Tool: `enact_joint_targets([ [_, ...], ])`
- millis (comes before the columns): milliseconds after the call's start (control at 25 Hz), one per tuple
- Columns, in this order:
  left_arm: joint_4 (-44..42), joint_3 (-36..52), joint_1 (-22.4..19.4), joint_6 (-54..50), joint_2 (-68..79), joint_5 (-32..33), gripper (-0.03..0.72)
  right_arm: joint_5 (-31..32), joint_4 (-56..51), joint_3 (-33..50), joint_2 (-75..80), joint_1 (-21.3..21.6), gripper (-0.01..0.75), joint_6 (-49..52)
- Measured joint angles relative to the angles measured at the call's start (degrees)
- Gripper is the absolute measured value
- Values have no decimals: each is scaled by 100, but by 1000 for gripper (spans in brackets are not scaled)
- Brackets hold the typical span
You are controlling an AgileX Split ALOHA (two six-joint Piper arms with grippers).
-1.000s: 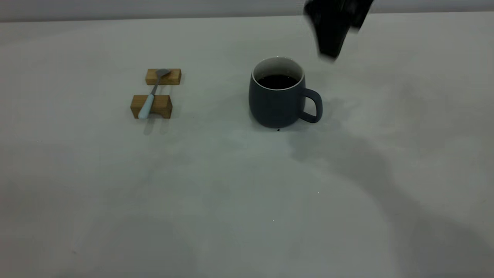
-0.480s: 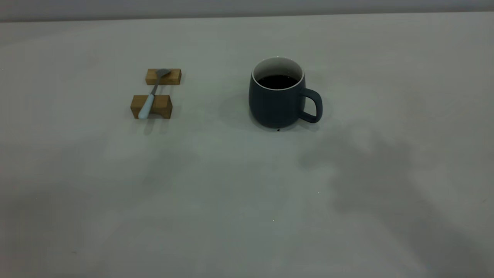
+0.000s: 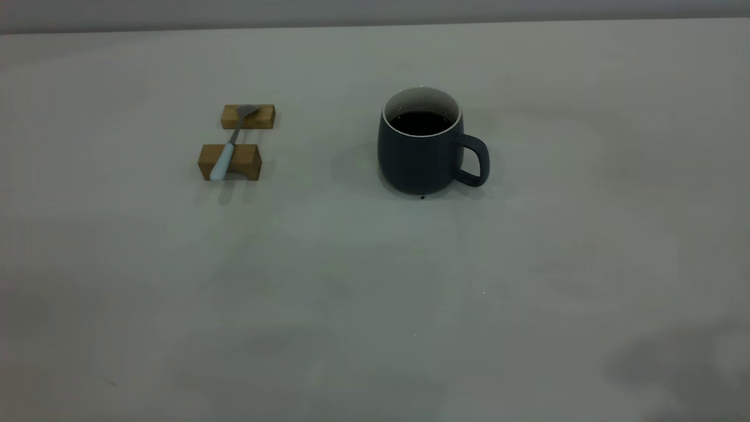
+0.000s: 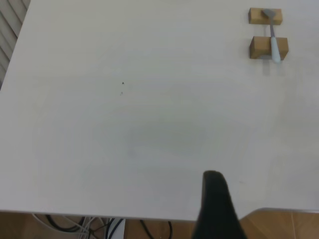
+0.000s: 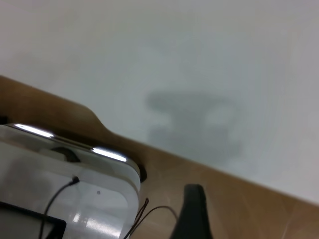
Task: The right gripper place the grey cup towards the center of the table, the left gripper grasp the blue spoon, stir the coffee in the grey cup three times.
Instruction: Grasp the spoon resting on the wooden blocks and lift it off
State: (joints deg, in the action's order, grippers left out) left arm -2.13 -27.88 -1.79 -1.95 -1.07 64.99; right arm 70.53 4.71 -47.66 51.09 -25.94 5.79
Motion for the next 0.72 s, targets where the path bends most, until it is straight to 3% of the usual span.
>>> enact_joint_targets([
  [280,0,0,0,0,0,0,583,-1028,-400,1588,-1376,1380,685,-353],
  [480,0,0,0,0,0,0,583,-932,-600,1944,-2697,2255,681,-632],
  [720,0,0,0,0,0,0,583,-668,-611,2085,-4083,2736,672,-653],
])
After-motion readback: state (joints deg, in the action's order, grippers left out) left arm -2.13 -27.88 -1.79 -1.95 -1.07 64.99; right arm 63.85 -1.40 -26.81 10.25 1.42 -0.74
